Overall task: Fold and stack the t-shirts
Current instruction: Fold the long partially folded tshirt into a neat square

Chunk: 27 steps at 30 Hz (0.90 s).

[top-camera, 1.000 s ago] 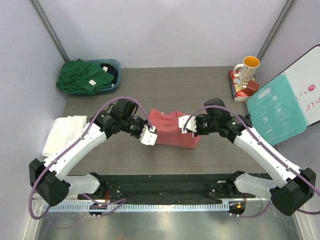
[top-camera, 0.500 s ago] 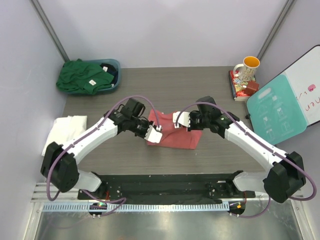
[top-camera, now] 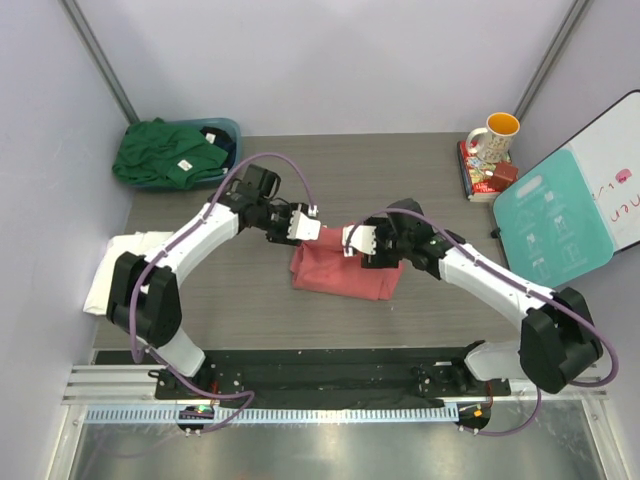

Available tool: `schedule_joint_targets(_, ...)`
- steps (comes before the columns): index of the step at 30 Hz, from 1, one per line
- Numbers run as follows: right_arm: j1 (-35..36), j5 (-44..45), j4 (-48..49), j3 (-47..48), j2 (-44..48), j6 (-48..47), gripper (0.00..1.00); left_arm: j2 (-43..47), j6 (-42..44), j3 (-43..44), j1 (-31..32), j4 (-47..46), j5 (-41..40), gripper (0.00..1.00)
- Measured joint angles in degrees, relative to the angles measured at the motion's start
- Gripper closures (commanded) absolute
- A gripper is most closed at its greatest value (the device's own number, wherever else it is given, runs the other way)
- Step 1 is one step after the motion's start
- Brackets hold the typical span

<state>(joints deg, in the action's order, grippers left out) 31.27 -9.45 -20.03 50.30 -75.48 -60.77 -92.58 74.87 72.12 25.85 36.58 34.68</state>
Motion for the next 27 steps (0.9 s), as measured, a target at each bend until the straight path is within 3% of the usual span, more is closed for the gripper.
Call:
schedule_joint_targets(5,0.3,8.0,14.4,-5.9,-3.8,0.7,0.19,-1.2,-0.8,0.9,-1.1,-1.7,-0.4,0.43)
schedule_joint_targets(9,0.8,15.5,26.3,-9.4,-7.0,1.0,0.23,-1.5,-2.8,-1.4,-1.1,-8.7,-1.9,0.5)
schedule_joint_targets(13,0.9,19.0,31.1,-9.4,-7.8,1.8,0.25,-1.5,-4.5,-4.9,-1.2,-14.7,-2.5,0.53)
schedule_joint_targets(15,0.2,18.9,28.8,-7.1,-7.9,4.8,0.25,-1.4,-4.8,-5.6,-1.2,-15.6,-2.2,0.6)
schedule_joint_targets(17,-2.5,14.5,21.3,-0.9,-9.1,11.3,0.23,-1.2,-4.2,-5.8,-1.2,-16.2,-1.6,0.75)
schedule_joint_targets(18,-4.7,11.1,16.7,3.3,-10.0,14.6,0.22,-1.1,-3.6,-5.8,-1.2,-16.4,-1.1,0.99)
schedule_joint_targets(22,-12.5,-1.0,6.3,13.9,-11.1,25.6,0.13,-1.0,-0.6,-5.7,-0.7,-16.9,0.1,1.0)
schedule_joint_targets(27,-15.9,-12.0,-7.1,14.6,-12.0,31.0,0.08,-3.4,4.0,-2.8,0.4,-16.9,0.7,1.0)
